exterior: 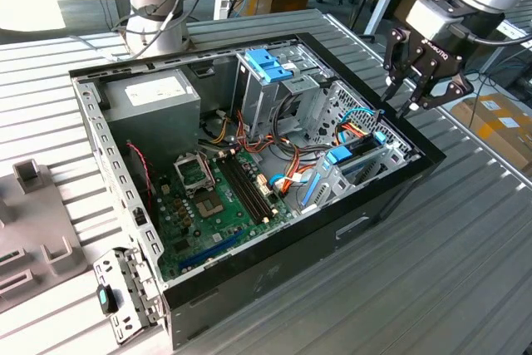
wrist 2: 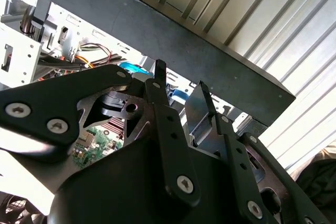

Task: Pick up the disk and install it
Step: 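Insert the second disk wire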

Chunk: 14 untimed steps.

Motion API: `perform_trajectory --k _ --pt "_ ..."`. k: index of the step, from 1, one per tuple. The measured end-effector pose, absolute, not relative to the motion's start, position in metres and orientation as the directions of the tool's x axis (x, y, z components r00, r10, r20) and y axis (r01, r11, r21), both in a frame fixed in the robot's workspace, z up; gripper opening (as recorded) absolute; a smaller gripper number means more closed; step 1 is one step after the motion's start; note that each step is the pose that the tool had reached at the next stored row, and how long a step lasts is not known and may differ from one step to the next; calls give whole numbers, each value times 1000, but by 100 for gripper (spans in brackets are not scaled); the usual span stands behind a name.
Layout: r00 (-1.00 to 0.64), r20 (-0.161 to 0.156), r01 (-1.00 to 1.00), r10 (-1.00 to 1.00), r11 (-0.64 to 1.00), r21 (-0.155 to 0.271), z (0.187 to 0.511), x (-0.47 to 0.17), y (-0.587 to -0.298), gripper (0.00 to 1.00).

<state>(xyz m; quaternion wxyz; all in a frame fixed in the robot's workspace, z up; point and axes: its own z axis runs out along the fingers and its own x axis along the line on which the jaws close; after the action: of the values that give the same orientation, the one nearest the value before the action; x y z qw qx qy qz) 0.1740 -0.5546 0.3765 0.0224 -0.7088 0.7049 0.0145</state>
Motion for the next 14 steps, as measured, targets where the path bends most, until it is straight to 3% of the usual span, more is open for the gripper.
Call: perform_trajectory --k 14 --pt "6 -52 -1000 -999 -5 -11 372 145 -554 42"
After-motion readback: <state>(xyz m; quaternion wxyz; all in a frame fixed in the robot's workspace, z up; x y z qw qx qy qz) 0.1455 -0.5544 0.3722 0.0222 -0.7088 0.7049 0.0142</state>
